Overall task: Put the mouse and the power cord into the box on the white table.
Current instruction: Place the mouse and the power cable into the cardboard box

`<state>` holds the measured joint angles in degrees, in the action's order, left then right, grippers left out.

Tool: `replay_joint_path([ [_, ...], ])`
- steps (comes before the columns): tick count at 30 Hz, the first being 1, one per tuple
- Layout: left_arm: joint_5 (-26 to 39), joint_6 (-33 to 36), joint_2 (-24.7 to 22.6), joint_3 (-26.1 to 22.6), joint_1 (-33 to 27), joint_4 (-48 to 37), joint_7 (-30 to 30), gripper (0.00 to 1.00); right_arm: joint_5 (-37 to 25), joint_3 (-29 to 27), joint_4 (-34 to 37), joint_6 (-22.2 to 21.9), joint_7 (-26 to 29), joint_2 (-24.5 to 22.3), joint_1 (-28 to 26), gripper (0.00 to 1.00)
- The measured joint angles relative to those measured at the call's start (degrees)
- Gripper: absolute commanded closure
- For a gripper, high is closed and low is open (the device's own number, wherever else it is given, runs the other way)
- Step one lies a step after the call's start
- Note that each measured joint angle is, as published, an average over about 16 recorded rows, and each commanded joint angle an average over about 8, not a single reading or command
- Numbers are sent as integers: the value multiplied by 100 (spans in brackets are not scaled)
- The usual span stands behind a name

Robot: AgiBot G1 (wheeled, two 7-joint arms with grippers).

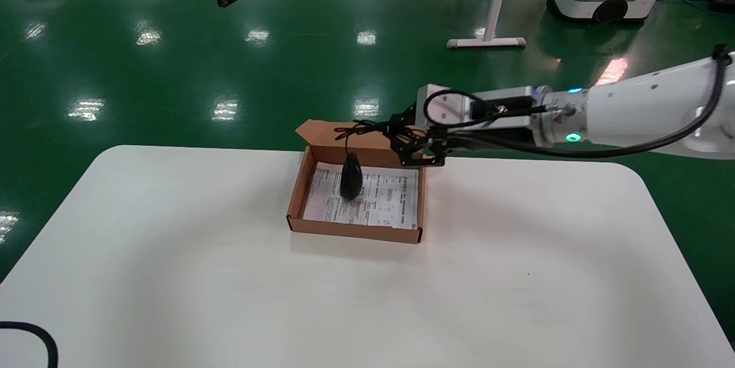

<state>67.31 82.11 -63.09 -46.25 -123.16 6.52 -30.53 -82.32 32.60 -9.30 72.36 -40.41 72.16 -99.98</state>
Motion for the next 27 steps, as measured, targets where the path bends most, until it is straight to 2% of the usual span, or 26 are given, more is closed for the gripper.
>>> replay_joint_path([
  [14,216,188,38,-153,-53,-221,-16,100,-235,267,-228,-487,-186,490,467,98],
  [15,236,203,47,-167,-56,-231,-15,100,-241,292,-253,-514,-172,509,494,92],
  [22,344,290,85,-244,-34,-287,-8,100,-214,462,-436,-601,6,555,608,6],
  [23,355,298,86,-252,-25,-293,-9,100,-203,485,-458,-601,36,554,614,0],
  [27,401,323,80,-285,25,-318,-14,100,-149,570,-524,-601,133,549,626,0],
])
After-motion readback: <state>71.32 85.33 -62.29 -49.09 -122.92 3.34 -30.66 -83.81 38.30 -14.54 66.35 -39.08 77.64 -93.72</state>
